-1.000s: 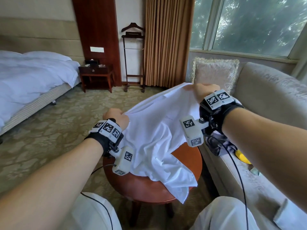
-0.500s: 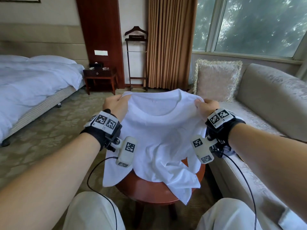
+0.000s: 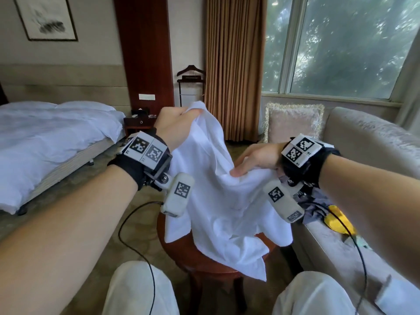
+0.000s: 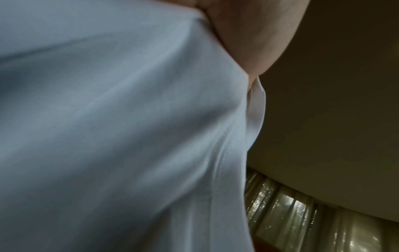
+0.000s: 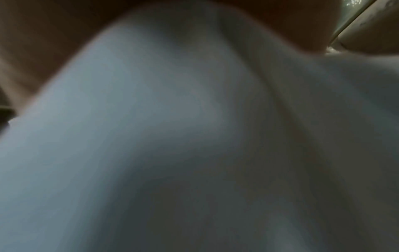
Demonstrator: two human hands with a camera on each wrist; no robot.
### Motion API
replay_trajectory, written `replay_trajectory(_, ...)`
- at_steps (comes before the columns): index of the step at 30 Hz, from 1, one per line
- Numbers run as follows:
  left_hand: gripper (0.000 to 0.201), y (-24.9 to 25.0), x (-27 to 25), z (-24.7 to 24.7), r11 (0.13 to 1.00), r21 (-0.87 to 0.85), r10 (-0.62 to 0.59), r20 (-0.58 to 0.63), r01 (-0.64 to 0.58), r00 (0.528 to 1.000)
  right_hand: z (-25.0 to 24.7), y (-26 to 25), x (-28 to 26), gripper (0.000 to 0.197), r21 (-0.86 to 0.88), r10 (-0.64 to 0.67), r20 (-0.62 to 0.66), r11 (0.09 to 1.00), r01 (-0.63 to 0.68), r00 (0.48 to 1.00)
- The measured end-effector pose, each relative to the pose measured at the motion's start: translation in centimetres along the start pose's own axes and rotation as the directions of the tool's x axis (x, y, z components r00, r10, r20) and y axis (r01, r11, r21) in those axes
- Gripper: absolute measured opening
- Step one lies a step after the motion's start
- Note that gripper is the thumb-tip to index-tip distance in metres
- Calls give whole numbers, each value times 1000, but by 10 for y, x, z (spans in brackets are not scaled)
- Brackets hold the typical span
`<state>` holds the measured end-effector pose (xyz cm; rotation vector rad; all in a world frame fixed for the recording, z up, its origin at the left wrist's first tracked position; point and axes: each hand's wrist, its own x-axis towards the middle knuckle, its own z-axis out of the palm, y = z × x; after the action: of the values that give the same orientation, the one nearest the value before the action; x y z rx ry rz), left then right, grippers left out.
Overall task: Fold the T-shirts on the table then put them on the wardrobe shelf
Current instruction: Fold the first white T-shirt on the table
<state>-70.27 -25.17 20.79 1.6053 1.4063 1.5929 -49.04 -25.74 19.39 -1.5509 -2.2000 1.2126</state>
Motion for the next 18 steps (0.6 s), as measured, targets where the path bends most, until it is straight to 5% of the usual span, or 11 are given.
replay_trajectory(3, 49, 33, -16, -18, 1000, -1, -14, -28, 14, 1000, 0, -20, -28, 40, 146, -43, 64, 989, 33, 997)
replay_trajectory(8, 49, 65, -35, -41, 998, 45, 35, -22, -34, 999, 1, -44, -66, 28, 196, -98, 13, 976, 94, 995)
replay_trajectory(11, 56, 56, -36, -47, 978, 201, 62, -14, -58, 998, -3, -36, -63, 50, 92, 20, -169, 996, -4, 985)
replay_trajectory(14, 58, 22, -27, -47, 889, 453, 43, 68, -70, 997, -13, -6, -38, 78, 127, 137, -394, 988, -94, 909)
replay_trajectory(18, 58, -29, -8, -38, 776, 630, -96, 180, -40, 979, -16, 38, -5, 36, 64, 171, -441, 985, -159, 881)
